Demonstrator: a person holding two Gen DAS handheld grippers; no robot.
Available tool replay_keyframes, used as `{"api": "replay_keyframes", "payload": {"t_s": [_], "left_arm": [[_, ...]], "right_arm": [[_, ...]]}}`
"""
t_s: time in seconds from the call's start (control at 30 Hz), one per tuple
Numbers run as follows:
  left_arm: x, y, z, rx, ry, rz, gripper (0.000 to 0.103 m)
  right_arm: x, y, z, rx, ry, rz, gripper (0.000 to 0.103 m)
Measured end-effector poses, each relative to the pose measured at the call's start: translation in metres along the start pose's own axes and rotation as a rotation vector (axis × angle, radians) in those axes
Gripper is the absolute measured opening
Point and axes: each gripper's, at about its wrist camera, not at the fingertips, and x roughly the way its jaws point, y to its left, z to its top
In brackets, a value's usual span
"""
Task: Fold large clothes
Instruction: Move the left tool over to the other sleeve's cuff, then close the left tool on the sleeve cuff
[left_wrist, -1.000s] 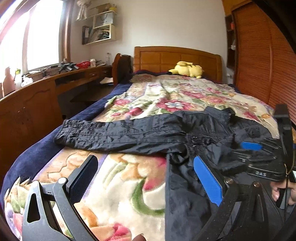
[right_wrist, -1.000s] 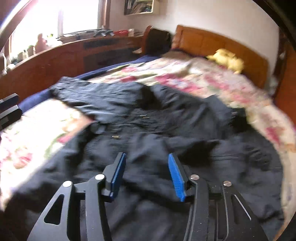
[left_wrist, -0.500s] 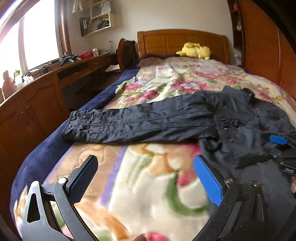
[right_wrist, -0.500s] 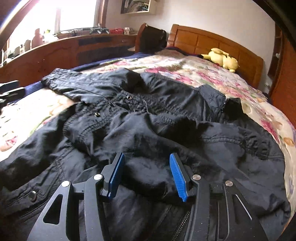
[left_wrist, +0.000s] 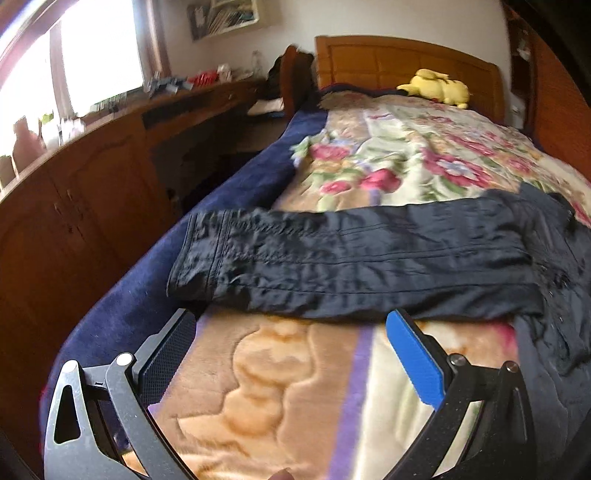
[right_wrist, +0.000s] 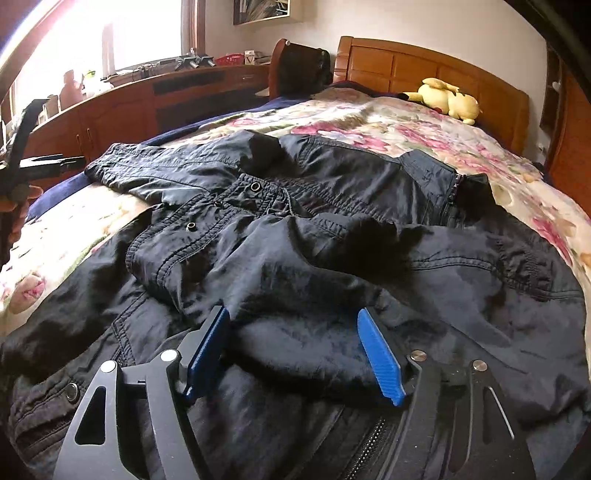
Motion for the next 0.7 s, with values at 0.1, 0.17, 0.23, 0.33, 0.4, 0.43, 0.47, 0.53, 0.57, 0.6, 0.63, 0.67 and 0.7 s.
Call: {"api": "replay_keyframes", "payload": {"t_s": [0.1,0.17,0.23,0.33,0.4,0.43,0.47,0.53,0.57,0.6,0.63,0.67,0.7], "left_arm": [[0.018,0.014,0.002,-0.028,0.030,0.006,0.098],[0.030,0.024,0.002,-0.057,0.049,0.009,0.094],[0.040,0.032,0.002,-0.084,0.066,0.004,0.091],[0.053,0.042,0.003,-0.119,0.086,0.011,0.090],[0.060,0.050,0.004,-0.144,0.091,0.013,0.090],[0.063,0.054,0.005,-0.158,0.092,0.017,0.090],[0.066,0.058,0.006,-0.177,0.094,0.014,0.090],[0.074,0.066,0.008,-0.221,0.112,-0.008,0.090],[0.077,0.069,0.009,-0.236,0.119,-0.012,0.090],[0.079,0.072,0.010,-0.247,0.117,-0.011,0.089],[0.081,0.075,0.011,-0.259,0.114,-0.007,0.089],[0.082,0.077,0.011,-0.262,0.114,-0.007,0.084],[0.085,0.079,0.011,-0.268,0.120,-0.008,0.079]], "right_arm": [[0.001,0.000,0.000,0.001,0.001,-0.002,0.075],[0.001,0.001,0.000,0.002,0.000,-0.002,0.075],[0.001,0.000,0.000,0.002,-0.001,-0.002,0.076],[0.001,0.001,-0.001,-0.001,-0.002,-0.005,0.076],[0.001,0.002,-0.001,-0.004,0.000,-0.007,0.076],[0.001,0.002,-0.001,-0.005,0.001,-0.007,0.076],[0.001,0.001,-0.001,-0.006,0.001,-0.007,0.076],[0.001,0.001,-0.001,-0.007,0.001,-0.006,0.076],[0.001,0.001,-0.001,-0.007,0.001,-0.006,0.076],[0.001,0.001,-0.001,-0.007,0.001,-0.006,0.076],[0.001,0.001,-0.001,-0.007,0.001,-0.006,0.076],[0.001,0.001,-0.001,-0.007,0.001,-0.006,0.076],[0.001,0.001,-0.001,-0.008,0.001,-0.006,0.076]]}}
